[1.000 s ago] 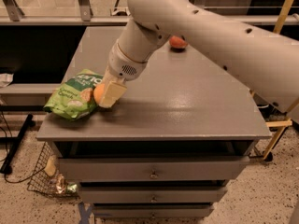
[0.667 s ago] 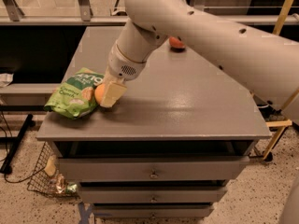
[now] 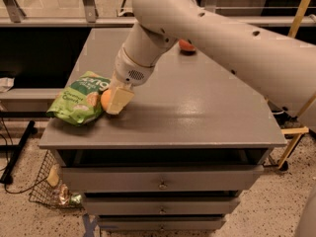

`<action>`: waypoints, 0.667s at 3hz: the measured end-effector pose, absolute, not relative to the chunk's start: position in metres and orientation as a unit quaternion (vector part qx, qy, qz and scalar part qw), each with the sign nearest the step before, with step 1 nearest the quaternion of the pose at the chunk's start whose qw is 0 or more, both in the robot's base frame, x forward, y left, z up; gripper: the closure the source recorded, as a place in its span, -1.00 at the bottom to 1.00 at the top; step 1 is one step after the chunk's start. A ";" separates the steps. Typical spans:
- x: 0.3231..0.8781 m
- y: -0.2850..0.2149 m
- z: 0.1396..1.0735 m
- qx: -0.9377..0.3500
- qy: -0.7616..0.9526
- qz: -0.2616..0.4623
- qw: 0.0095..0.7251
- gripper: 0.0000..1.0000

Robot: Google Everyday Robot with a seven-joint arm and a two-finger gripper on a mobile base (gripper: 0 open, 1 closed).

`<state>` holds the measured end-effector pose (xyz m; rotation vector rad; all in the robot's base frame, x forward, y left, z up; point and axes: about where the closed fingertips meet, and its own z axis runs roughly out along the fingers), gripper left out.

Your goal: Move orange near green rice chip bag

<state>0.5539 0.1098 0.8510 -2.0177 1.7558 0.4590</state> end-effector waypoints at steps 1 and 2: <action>0.553 0.111 0.850 -0.727 0.632 0.166 0.211 -0.23; 0.552 0.112 0.849 -0.728 0.631 0.166 0.210 -0.73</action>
Offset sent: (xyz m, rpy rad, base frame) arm -0.0006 0.0009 -0.0008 -0.0008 0.0011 0.0022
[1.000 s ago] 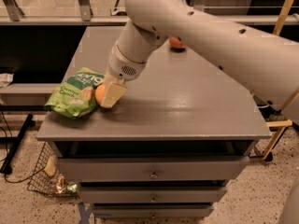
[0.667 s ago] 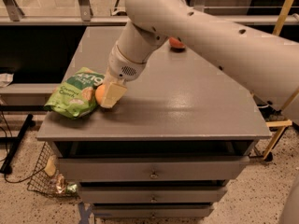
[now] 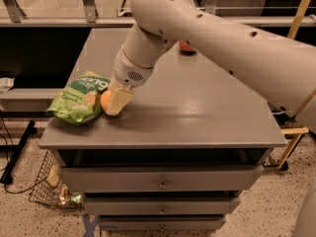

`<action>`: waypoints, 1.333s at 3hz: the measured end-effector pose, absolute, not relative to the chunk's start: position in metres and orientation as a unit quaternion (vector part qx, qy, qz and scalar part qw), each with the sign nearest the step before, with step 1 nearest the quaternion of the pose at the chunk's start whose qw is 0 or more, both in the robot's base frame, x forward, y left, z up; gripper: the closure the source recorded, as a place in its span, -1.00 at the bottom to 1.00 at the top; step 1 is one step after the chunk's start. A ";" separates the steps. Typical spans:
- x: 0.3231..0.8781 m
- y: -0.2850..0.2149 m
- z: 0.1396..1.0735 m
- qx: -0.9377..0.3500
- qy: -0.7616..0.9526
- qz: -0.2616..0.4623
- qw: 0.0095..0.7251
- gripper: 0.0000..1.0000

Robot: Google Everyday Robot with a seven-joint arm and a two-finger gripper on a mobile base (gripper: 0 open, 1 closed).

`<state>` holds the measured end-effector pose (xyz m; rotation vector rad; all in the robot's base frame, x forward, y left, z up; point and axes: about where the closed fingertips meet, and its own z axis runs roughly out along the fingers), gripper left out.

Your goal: Move orange near green rice chip bag

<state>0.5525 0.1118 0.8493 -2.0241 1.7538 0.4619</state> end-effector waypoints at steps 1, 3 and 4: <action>0.552 0.113 0.848 -0.729 0.630 0.167 0.209 -1.00; 0.549 0.093 0.864 -0.720 0.637 0.153 0.230 -1.00; 0.540 0.049 0.897 -0.707 0.643 0.132 0.263 -1.00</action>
Offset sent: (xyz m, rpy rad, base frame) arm -0.0006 0.0009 -0.0008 -0.0009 0.0012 0.0023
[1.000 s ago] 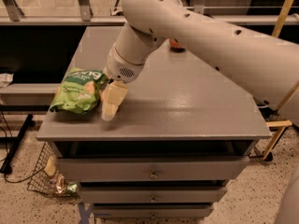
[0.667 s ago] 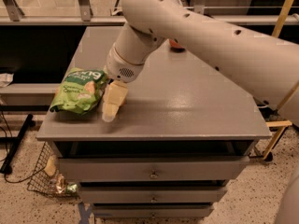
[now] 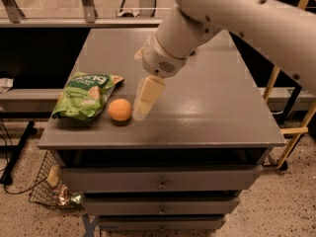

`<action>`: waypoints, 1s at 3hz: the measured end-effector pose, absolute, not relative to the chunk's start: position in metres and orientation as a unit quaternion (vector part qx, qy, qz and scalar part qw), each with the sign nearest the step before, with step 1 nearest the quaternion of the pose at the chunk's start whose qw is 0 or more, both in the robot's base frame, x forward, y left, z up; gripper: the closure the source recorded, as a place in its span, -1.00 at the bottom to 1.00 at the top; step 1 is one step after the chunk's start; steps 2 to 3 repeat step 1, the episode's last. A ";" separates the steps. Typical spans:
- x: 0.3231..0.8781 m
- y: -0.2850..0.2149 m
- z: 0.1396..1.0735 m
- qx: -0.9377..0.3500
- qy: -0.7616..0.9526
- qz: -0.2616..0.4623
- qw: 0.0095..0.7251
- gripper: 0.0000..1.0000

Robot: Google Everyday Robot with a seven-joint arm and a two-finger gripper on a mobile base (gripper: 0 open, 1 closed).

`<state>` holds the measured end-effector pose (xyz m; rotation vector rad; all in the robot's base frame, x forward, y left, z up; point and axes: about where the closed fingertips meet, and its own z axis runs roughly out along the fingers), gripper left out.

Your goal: Move orange near green rice chip bag

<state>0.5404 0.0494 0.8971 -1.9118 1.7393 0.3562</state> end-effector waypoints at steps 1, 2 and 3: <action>0.535 -0.008 0.913 -0.686 0.659 0.126 0.283 -1.00; 0.535 -0.008 0.913 -0.686 0.659 0.126 0.283 -1.00; 0.535 -0.008 0.913 -0.686 0.659 0.126 0.283 -1.00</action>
Offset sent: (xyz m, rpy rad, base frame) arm 0.0000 0.0000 0.0000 0.0000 0.0000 0.0000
